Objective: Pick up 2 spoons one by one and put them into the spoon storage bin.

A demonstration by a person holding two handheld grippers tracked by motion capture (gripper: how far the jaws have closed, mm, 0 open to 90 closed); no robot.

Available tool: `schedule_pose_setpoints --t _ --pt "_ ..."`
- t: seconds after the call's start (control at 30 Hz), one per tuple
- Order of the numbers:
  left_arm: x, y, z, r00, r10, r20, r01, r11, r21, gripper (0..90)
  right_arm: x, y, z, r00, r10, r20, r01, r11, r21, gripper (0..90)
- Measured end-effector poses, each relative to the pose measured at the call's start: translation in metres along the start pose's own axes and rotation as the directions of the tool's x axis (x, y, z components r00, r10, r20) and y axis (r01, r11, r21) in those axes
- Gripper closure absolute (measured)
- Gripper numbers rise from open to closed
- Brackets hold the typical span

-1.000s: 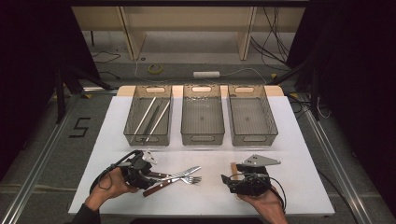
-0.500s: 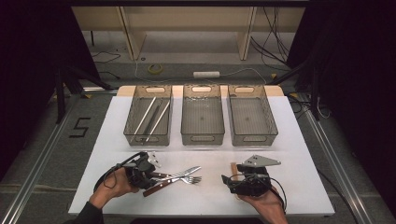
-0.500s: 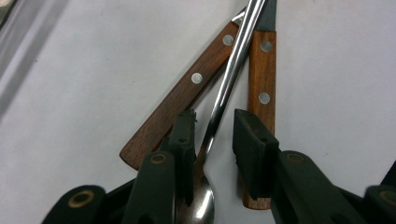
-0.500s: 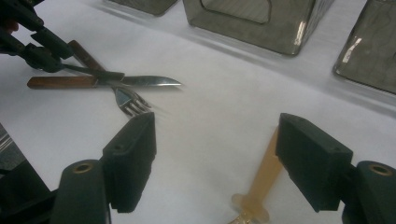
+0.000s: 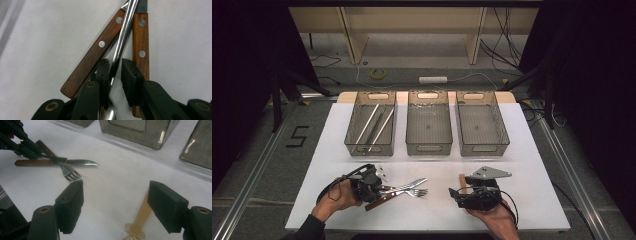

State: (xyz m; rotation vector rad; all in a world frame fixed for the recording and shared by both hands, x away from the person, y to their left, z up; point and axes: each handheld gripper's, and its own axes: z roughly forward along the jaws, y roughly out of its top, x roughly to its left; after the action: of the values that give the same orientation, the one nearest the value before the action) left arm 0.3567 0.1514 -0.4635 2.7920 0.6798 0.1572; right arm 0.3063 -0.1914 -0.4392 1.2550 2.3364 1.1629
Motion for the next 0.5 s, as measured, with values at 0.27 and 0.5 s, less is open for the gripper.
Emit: schedule_pose_setpoints --t 0.27,0.5 --pt "-0.0007 0.0002 0.0005 0.9998 0.007 0.016 -0.007 1.0000 -0.006 81.1 0.0008 0.0001 0.0005 1.0000 -0.003 0.001 0.003 1.0000 0.002 30.5" --pt "-0.0023 0.0003 0.0004 0.9998 0.019 0.009 -0.019 0.9998 -0.011 84.2 0.0015 0.0002 0.0004 1.0000 -0.004 0.000 0.004 1.0000 0.002 30.6"
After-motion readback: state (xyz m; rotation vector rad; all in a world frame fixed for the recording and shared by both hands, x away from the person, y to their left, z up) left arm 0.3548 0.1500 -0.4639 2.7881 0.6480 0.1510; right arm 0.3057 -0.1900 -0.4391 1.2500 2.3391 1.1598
